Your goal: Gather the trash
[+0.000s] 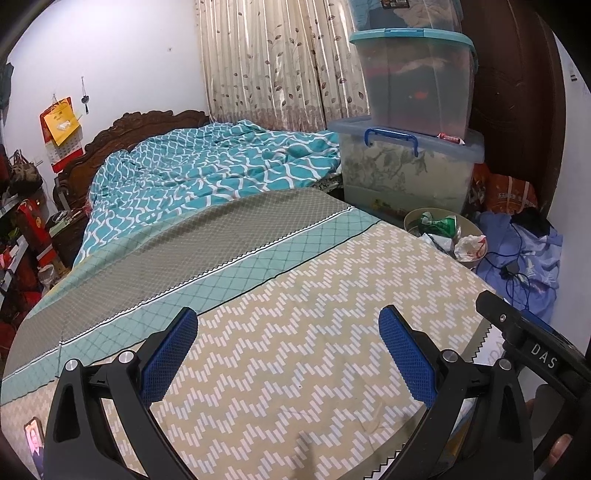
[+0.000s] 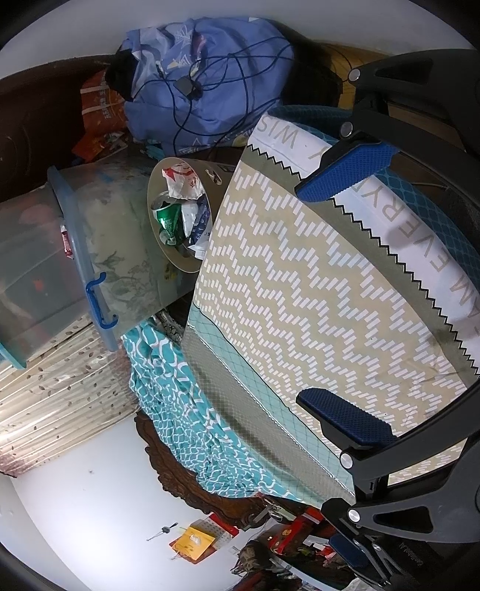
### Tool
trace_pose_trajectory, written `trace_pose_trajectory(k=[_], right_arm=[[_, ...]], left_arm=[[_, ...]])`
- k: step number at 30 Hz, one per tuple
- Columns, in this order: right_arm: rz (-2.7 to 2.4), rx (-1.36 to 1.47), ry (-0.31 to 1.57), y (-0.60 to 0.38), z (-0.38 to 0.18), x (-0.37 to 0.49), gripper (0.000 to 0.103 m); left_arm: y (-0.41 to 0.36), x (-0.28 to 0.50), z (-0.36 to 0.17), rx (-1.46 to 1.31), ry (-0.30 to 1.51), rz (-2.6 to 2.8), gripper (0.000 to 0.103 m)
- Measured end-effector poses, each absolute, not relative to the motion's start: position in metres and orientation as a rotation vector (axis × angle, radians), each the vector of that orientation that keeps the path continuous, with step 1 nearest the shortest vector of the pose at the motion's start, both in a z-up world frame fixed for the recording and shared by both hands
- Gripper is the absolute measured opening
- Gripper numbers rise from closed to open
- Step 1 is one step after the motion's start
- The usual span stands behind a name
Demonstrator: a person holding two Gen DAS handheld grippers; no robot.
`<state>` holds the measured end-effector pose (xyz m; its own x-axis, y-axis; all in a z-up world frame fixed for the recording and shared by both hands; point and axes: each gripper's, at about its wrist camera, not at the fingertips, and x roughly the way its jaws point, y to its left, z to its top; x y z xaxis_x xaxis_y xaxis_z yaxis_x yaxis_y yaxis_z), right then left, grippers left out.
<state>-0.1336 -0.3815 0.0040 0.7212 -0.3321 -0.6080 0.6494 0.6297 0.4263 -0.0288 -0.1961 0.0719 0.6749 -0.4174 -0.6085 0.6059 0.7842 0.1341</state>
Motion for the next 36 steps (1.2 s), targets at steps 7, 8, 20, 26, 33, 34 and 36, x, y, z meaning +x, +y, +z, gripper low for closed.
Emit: trace_pose_trajectory(k=[7,8,20,26,33,34,36], right_arm=[[-0.589,0.677,0.51,-0.3815,0.0037,-0.1334,0.1],[-0.589,0.678,0.51,-0.3814,0.0035,-0.1335,0.1],[-0.591,0.68,0.51,-0.3812,0.0031,-0.1346,0.1],[-0.59,0.681,0.51,-0.3815,0.0033,-0.1344,0.1],[-0.59,0.681,0.509,-0.3816,0.0032,-0.1345,0.1],[-0.591,0.681,0.51,-0.3816,0.003,-0.1344,0.1],[-0.59,0.681,0.51,-0.3817,0.0033,-0.1345,0.1]], left_arm=[[-0.1977,-0.0284,0.0698,0.35,0.599,-0.583,0.095],[-0.1977,-0.0281,0.0696,0.35,0.599,-0.583,0.095],[-0.1992,-0.029,0.0653,0.354,0.601,-0.586,0.095],[-0.2005,-0.0311,0.0647,0.354,0.6,-0.593,0.095],[-0.2022,-0.0344,0.0644,0.365,0.595,-0.601,0.095],[-0.2023,-0.034,0.0647,0.365,0.595,-0.6,0.095],[-0.2024,-0.0341,0.0647,0.364,0.596,-0.601,0.095]])
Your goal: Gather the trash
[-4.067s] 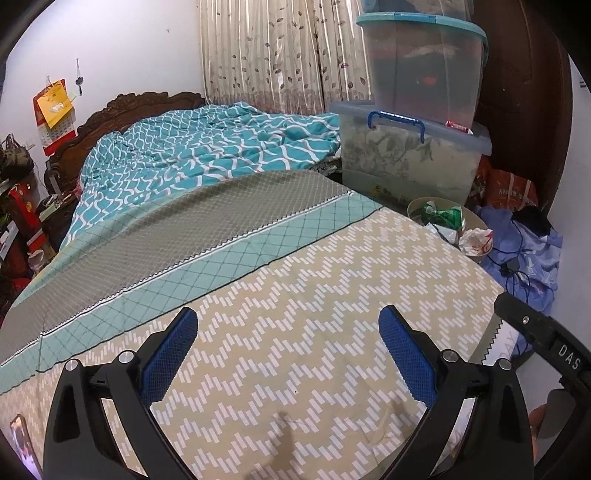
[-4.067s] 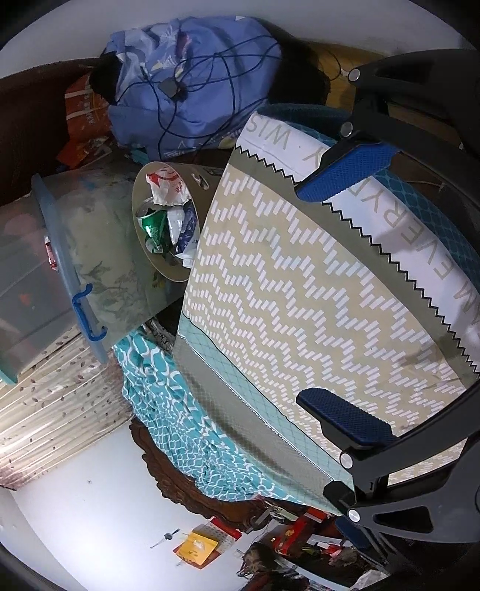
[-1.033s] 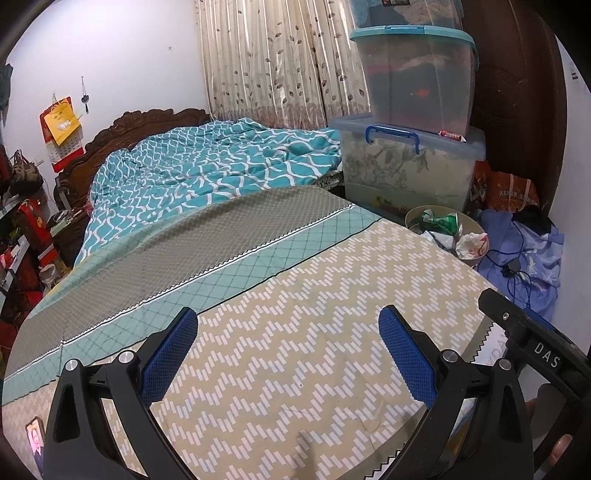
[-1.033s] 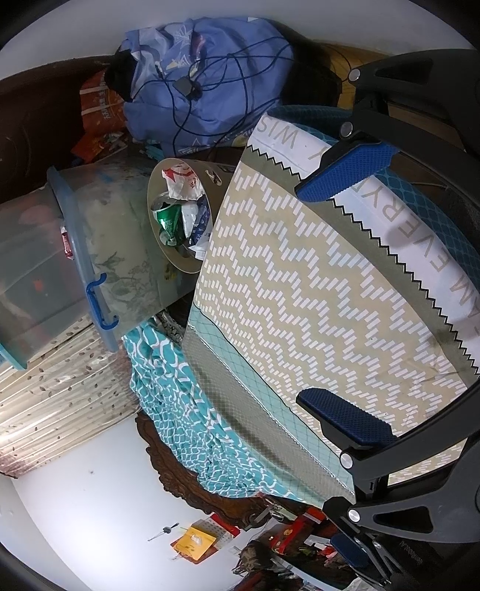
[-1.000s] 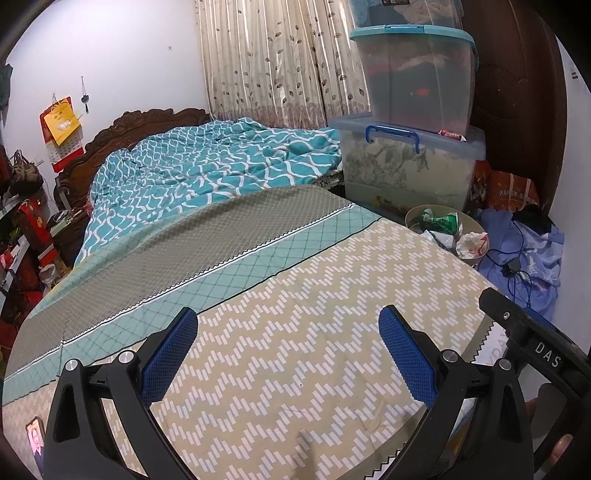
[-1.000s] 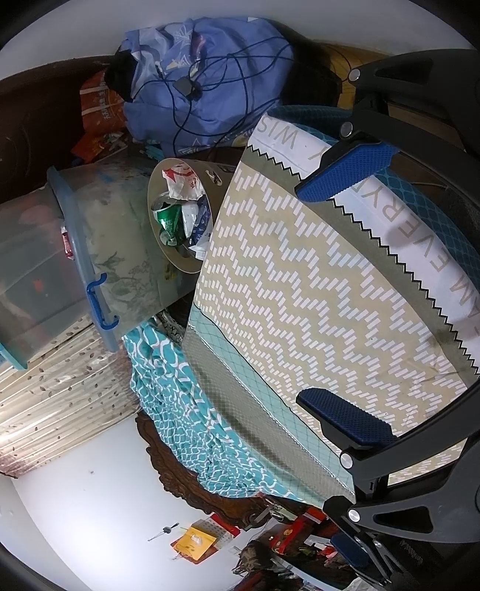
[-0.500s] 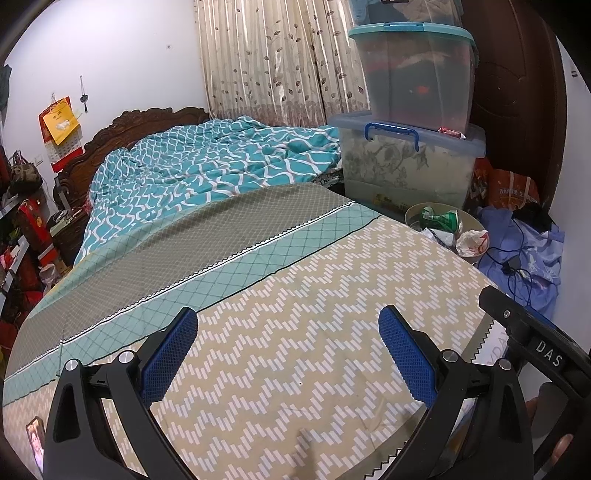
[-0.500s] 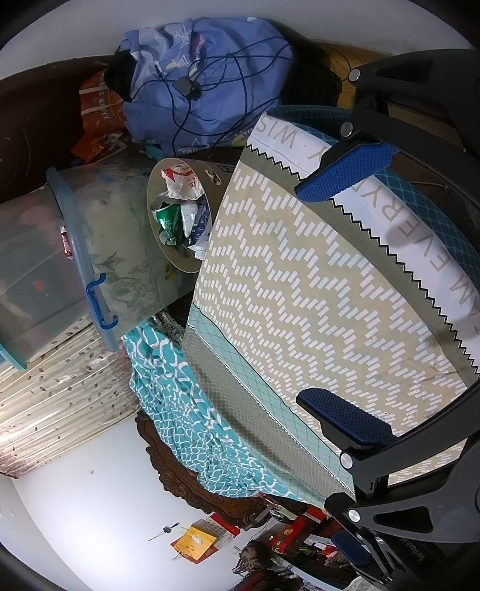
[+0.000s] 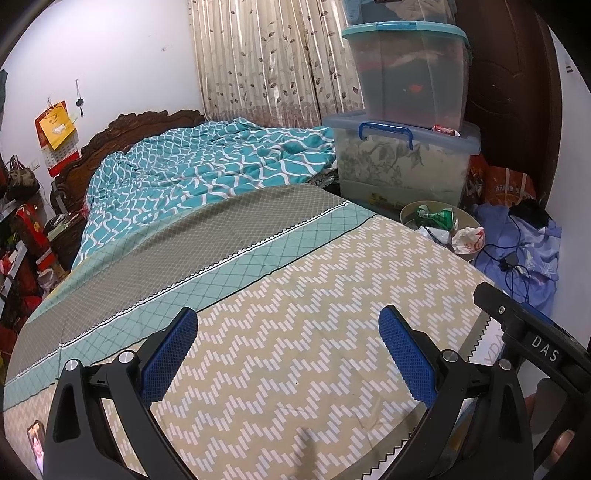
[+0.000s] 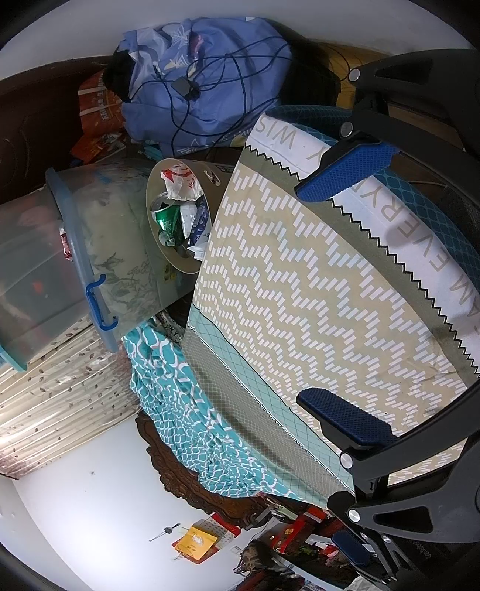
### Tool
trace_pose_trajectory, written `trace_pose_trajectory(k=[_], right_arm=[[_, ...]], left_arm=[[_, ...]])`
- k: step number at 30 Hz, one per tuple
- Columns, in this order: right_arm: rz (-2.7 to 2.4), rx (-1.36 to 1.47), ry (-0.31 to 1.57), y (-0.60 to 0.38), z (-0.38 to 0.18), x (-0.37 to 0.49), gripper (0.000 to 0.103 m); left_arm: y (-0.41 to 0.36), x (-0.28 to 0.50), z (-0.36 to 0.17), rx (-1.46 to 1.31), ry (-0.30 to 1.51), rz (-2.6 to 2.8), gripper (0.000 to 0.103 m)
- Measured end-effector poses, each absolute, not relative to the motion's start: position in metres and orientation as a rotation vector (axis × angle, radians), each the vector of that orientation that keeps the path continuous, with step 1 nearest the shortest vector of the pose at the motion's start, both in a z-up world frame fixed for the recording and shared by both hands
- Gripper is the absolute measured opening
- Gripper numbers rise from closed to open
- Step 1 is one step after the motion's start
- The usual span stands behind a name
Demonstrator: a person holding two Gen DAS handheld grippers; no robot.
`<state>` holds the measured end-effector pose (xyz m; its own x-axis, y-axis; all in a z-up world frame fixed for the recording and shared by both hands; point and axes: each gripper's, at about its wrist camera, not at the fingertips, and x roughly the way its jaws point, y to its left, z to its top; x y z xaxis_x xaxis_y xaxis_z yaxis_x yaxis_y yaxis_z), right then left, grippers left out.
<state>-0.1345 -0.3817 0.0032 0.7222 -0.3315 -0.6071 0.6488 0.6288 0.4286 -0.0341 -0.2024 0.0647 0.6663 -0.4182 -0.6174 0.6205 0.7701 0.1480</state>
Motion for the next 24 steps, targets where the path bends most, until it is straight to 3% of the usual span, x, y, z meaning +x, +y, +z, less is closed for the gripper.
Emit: trace_pose_trajectory(k=[24], right_arm=[[-0.591,0.686,0.511,-0.3819,0.0021,-0.1353,0.1]], left_arm=[[-0.2029,-0.0365,0.0607,0.377,0.596,-0.613,0.095]])
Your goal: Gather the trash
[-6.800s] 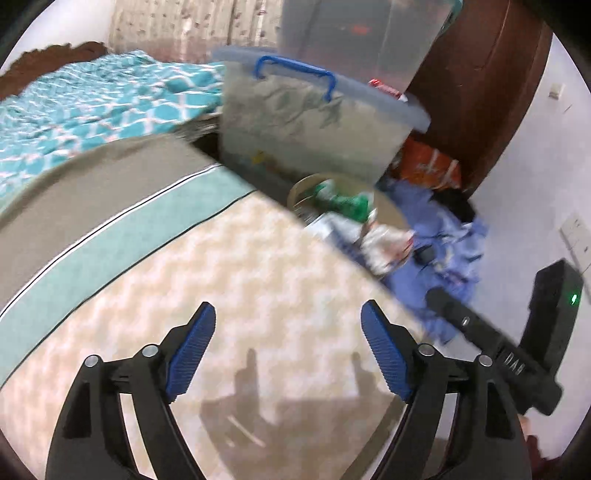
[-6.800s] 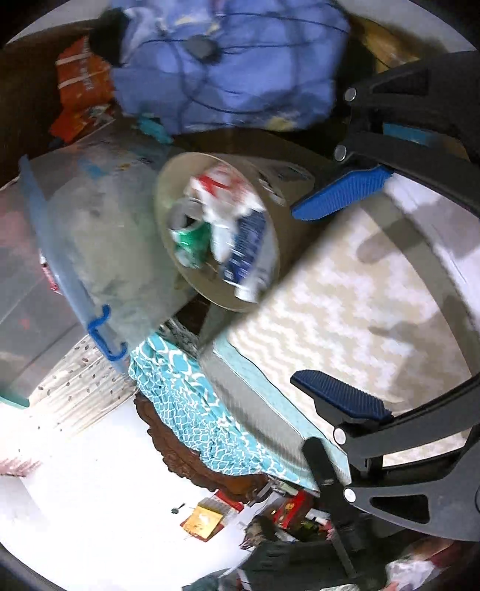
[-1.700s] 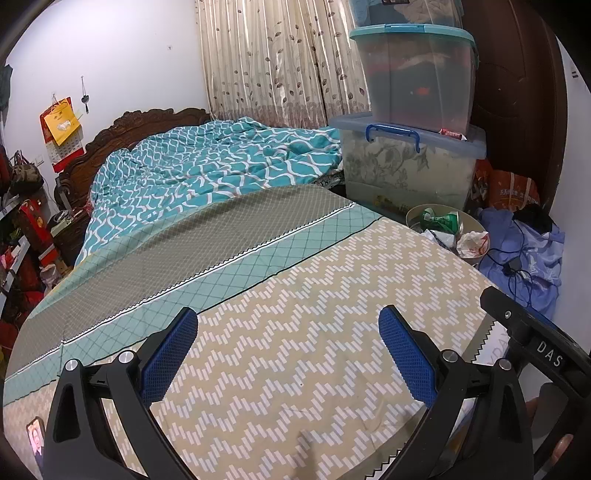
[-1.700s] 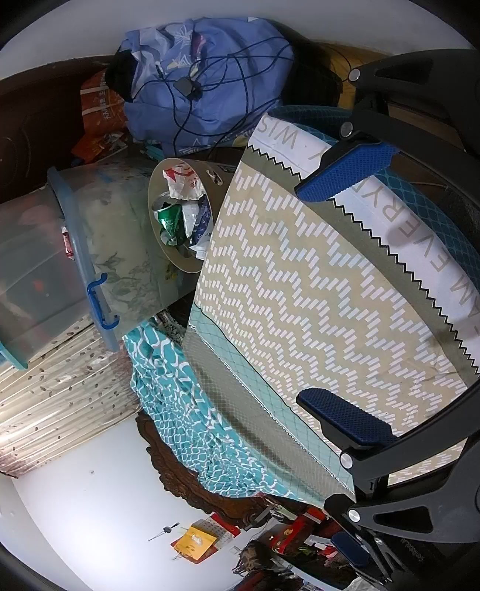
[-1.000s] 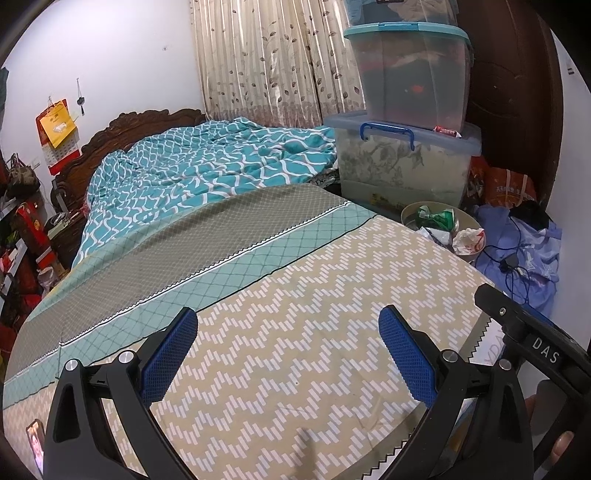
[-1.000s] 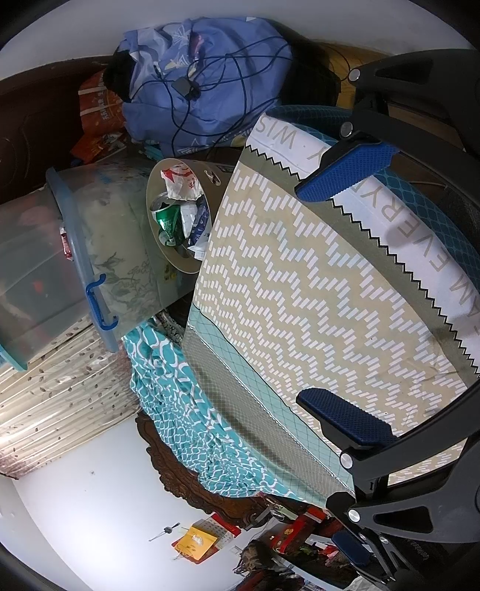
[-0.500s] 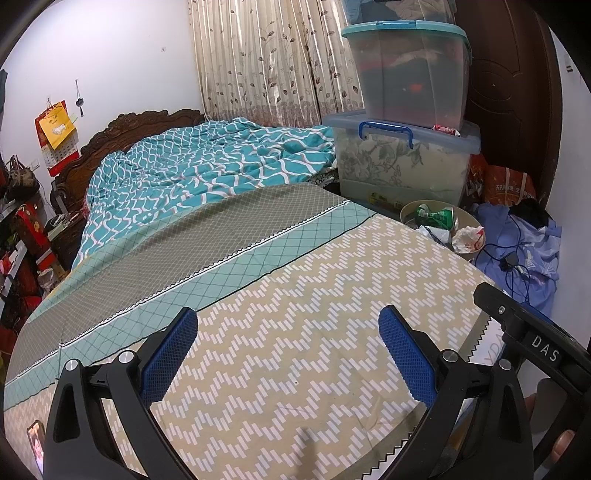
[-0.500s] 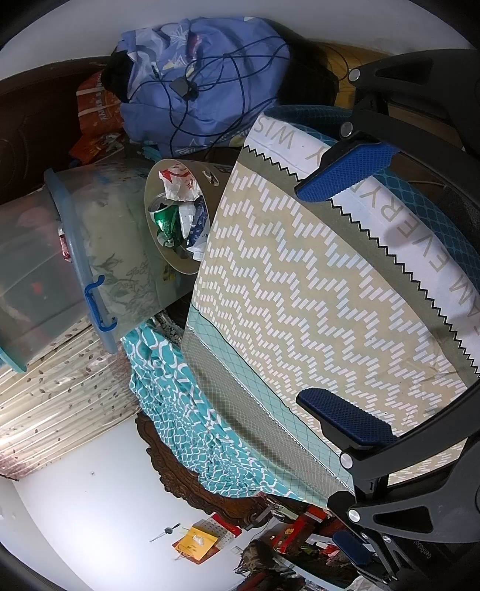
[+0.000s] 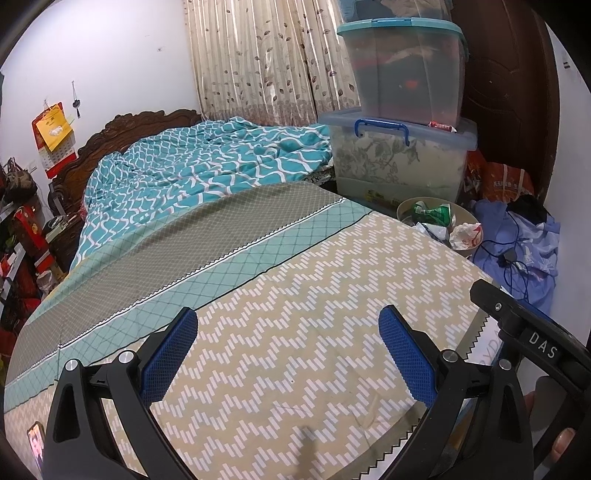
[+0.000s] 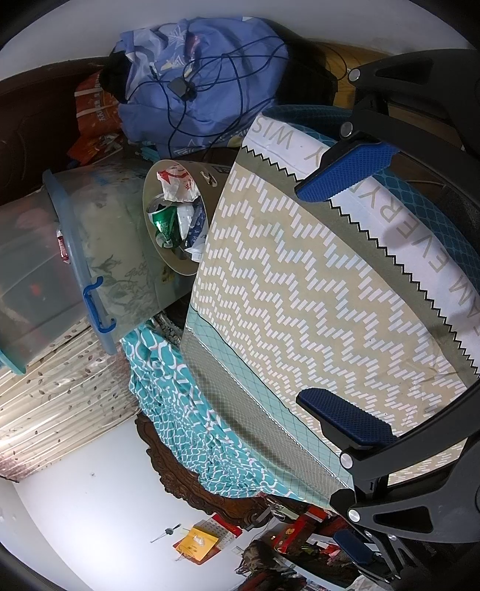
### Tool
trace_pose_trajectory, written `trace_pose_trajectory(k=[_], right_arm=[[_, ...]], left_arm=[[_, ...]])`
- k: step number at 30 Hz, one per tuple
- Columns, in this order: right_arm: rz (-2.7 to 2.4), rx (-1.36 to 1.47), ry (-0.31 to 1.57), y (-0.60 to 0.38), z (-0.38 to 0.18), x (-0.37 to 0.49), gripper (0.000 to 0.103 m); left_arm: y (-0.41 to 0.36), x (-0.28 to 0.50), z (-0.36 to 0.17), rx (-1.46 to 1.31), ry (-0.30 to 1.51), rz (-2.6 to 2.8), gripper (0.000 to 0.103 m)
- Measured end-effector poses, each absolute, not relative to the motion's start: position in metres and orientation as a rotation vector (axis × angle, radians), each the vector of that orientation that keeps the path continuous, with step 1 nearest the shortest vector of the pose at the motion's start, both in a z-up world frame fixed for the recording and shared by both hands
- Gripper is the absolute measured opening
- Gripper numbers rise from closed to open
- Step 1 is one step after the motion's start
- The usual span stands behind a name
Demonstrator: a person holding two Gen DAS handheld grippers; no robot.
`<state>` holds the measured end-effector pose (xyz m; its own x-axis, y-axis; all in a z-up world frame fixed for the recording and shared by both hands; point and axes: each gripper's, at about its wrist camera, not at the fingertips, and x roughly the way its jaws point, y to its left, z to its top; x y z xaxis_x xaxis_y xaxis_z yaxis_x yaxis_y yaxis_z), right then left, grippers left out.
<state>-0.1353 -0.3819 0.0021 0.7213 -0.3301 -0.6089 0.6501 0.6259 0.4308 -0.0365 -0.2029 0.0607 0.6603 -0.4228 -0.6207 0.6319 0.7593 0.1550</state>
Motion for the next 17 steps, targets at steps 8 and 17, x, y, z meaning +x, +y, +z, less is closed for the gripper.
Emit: trace_pose_trajectory(k=[8,17], right_arm=[[-0.592,0.687,0.512,-0.3822,0.0017,-0.1354,0.1],[-0.593,0.691,0.512,-0.3796,-0.0015,-0.1377,0.1]], left_arm=[[-0.2038,-0.0387,0.0593,0.39,0.593,-0.636,0.095],[-0.205,-0.0387,0.0604,0.388,0.605,-0.646,0.095]])
